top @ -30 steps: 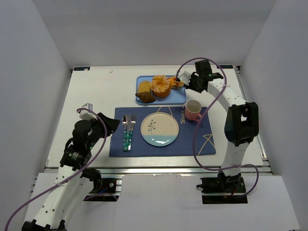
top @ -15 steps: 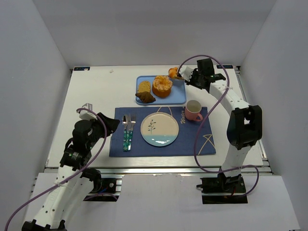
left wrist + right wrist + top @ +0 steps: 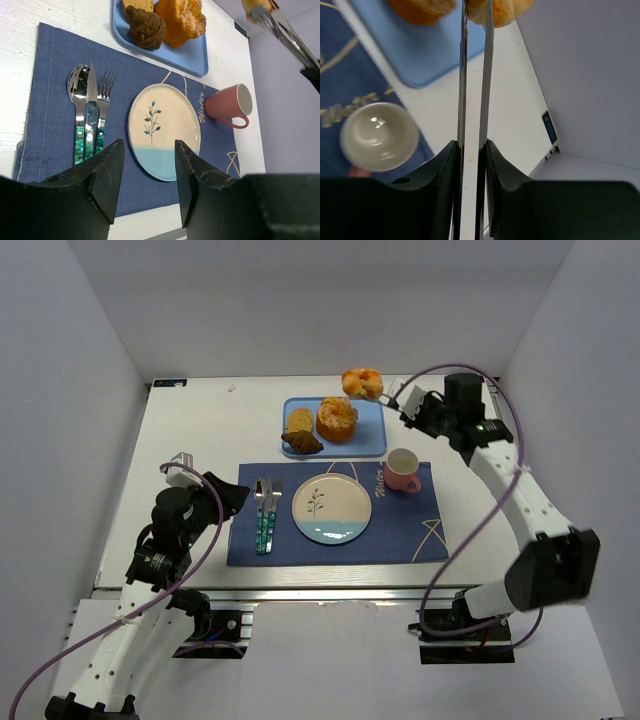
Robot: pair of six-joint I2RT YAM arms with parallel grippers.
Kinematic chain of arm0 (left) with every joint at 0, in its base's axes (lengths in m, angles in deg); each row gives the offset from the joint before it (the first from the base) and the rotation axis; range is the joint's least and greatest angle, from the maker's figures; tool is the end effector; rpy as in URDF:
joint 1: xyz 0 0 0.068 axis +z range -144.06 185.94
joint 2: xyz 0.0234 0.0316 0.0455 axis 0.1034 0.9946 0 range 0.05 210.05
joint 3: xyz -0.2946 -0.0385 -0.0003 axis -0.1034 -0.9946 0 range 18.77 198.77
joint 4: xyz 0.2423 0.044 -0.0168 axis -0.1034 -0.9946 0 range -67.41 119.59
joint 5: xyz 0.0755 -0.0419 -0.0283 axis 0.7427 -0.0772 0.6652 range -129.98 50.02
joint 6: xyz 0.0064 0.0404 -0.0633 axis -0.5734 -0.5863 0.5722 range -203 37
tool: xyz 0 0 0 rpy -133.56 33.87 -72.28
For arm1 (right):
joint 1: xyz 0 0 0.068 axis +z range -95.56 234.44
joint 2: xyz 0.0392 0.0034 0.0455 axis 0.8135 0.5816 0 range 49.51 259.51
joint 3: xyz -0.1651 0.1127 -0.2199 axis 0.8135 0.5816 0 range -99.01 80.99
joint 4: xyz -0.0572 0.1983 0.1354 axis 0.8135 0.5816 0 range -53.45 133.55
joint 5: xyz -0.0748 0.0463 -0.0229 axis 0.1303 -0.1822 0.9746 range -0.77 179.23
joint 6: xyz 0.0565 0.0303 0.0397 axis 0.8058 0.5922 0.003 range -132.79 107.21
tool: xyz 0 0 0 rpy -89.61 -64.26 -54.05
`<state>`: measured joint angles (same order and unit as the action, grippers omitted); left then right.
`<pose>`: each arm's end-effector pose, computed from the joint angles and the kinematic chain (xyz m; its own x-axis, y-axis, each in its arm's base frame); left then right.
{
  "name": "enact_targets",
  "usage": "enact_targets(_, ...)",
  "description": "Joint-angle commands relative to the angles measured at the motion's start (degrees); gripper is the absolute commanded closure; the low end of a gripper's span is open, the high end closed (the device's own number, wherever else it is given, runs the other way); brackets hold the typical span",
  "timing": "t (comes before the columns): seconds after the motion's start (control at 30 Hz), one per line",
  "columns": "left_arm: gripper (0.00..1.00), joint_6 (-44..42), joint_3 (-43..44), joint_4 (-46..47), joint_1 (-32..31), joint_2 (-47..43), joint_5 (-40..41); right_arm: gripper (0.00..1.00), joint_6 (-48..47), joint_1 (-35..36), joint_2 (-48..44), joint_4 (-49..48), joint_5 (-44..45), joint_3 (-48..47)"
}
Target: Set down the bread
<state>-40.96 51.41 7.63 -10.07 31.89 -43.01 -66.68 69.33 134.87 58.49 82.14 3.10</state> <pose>0.1251 -0.0393 0.2795 -0.4737 -0.5597 -0.6799 0.0075 0.7695 -0.6386 0.3374 0.0978 0.3640 0.0102 -0.8268 -0.5624 -0.5950 0.4470 -0.6679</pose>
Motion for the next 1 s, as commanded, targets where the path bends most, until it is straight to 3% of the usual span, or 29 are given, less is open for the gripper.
enact_targets(0.0,0.46,-0.21,1.72,1.04,0.10,-0.28,-0.23,0.85,-2.09,0.13,-9.41,1.61,-14.41,5.71)
enact_targets(0.07,0.46,-0.29,1.98,0.60,0.10,-0.54,-0.05,0.85,-4.98,0.92,-13.71,7.73,-19.70,9.40)
enact_targets(0.23,0.46,-0.21,1.90,-0.81,0.19,-2.56,0.92,0.85,-7.28,5.93,-20.48,18.83,-21.21,15.99)
enact_targets(0.43,0.46,0.32,1.11,-0.81,0.19,-3.62,0.65,0.83,-4.74,12.69,-23.48,22.54,-18.23,20.93)
enact_targets(0.57,0.46,0.32,1.11,-1.07,0.10,-3.80,0.65,0.81,-1.75,16.21,-23.31,19.29,-14.36,24.09)
enact_targets(0.67,0.46,0.41,1.11,-1.60,0.19,-4.24,0.92,0.73,-1.48,17.18,-22.08,19.29,-13.21,24.27)
enact_targets(0.8,0.46,0.50,0.84,-1.86,0.10,-4.85,1.27,0.50,-2.62,17.27,-22.17,20.08,-13.82,24.45)
enact_targets(0.97,0.46,0.76,0.58,-1.78,0.19,-5.12,1.27,0.42,-3.50,17.27,-24.45,20.69,-15.58,24.72)
